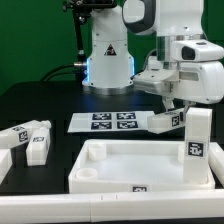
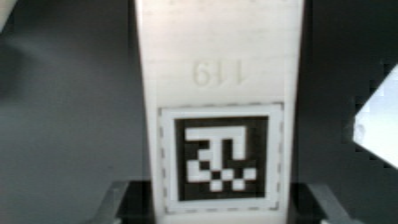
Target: Assemble desk
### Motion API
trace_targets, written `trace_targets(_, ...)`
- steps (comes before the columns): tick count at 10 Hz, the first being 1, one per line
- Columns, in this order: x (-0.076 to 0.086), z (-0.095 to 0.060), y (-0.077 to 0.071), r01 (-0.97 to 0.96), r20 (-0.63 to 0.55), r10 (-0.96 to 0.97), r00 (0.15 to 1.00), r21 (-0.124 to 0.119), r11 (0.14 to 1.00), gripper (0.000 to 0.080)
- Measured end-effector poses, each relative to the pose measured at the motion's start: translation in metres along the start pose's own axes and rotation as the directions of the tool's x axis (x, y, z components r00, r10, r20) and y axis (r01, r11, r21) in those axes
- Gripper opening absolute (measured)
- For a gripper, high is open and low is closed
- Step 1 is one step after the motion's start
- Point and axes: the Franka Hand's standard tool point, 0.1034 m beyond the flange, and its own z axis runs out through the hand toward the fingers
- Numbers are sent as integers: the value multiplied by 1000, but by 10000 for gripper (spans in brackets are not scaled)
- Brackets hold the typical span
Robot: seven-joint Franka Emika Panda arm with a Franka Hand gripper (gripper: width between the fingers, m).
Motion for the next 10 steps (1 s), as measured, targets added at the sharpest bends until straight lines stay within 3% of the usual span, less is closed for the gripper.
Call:
trace_targets(2, 17, -1, 1, 155, -8, -156, 988, -36, 987, 285)
trace_targets(3, 17, -2, -1, 207, -5, -208, 978, -36, 978, 285)
trace_targets(4, 5, -1, -9, 170, -3, -170, 985, -16, 985, 285)
trace_targets(5, 4, 0, -9, 156, -4, -156, 988, -17, 988, 285)
trace_targets(7, 7, 2, -10, 154, -9, -154, 988, -17, 988, 285)
trace_targets(9, 17, 14, -25, 143, -33, -143, 989, 13, 990, 285)
trace_targets(10, 17, 15, -24, 141, -35, -141, 989, 8, 990, 285)
